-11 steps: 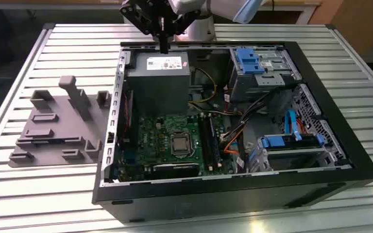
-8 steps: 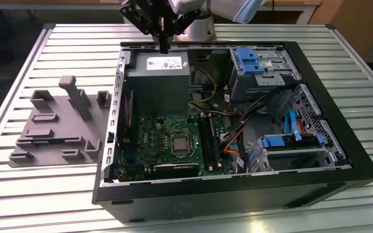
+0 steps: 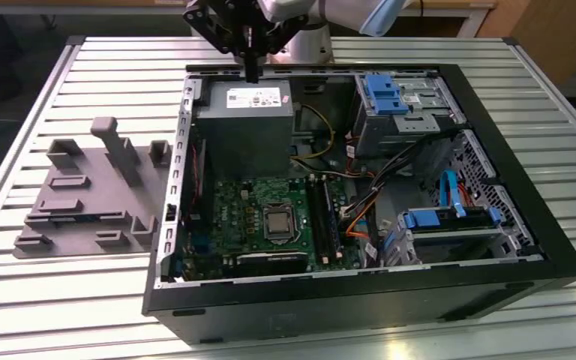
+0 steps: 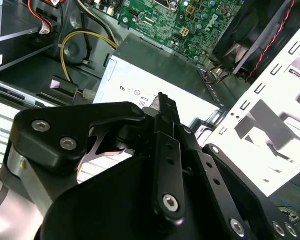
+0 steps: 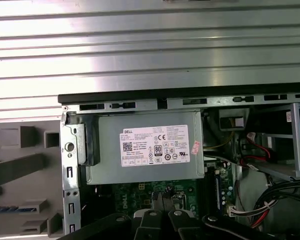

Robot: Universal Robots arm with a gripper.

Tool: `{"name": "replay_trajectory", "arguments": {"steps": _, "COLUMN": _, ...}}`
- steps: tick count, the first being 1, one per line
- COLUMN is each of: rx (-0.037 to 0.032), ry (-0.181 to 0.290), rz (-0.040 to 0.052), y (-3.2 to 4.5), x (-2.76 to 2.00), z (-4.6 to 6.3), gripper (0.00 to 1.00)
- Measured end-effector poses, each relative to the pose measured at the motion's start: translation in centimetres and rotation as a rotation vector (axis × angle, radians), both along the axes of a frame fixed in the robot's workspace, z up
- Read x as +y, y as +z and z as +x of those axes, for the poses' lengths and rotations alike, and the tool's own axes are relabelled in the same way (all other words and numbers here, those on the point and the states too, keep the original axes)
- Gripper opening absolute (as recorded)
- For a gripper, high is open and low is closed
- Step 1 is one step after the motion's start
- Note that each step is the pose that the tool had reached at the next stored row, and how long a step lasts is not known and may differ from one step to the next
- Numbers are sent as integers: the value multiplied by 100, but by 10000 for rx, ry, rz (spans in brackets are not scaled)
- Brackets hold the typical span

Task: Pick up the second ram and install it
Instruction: 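Reach for the second ram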

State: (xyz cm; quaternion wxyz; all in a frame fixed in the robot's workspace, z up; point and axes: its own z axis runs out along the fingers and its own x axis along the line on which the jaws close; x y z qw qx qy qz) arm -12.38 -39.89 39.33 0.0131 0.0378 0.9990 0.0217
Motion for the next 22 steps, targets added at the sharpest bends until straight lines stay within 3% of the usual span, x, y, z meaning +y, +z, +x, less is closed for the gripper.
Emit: {"name": "replay_trajectory", "arguments": {"steps": 22, "rx": 0, "ry": -1, "rz": 1, "y": 0, "x": 0, "z": -131, "gripper": 11}}
